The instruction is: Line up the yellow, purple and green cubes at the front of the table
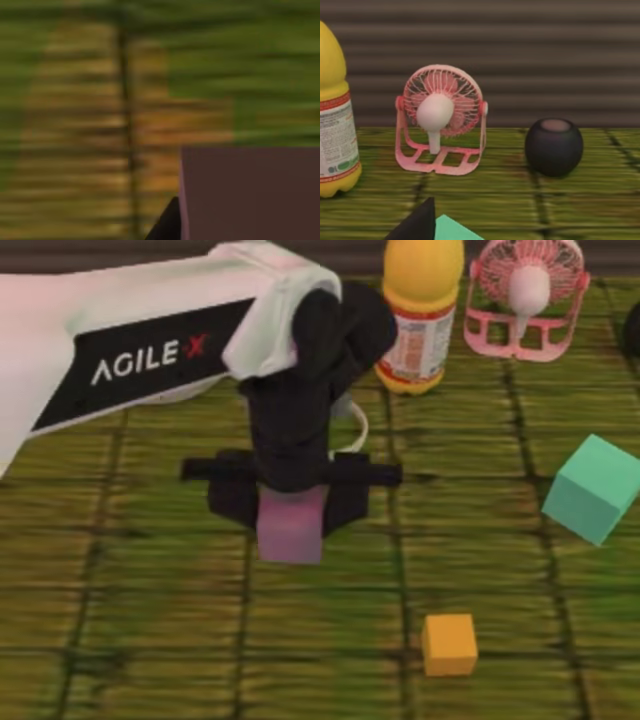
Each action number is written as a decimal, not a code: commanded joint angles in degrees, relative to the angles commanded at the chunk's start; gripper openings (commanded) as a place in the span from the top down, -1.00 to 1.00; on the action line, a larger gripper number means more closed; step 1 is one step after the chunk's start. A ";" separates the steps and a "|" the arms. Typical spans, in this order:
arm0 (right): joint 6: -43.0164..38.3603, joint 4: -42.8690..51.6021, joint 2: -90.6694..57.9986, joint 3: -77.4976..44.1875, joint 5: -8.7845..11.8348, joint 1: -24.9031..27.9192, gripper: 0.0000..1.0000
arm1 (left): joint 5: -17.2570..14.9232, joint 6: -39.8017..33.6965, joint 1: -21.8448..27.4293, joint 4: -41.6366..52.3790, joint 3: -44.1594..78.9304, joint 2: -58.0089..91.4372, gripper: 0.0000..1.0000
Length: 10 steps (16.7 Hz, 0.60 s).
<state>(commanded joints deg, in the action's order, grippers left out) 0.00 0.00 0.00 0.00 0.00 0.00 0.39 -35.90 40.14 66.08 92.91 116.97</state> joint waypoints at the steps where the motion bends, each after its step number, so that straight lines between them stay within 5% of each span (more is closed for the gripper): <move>1: 0.00 0.00 0.00 0.00 0.00 0.00 -1.00 | 0.06 -4.08 2.93 0.18 -0.32 -0.50 1.00; 6: 0.00 0.00 0.00 0.00 0.00 0.00 -1.00 | 0.36 -17.16 13.56 0.46 -1.63 -2.91 1.00; 10: 0.00 0.00 0.00 0.00 0.00 0.00 -1.00 | 0.41 -18.16 14.54 0.43 -1.75 -3.20 1.00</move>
<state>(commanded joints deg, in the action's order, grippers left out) 0.00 0.00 0.00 0.00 0.00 0.00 0.80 -54.06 54.68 66.51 91.16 113.77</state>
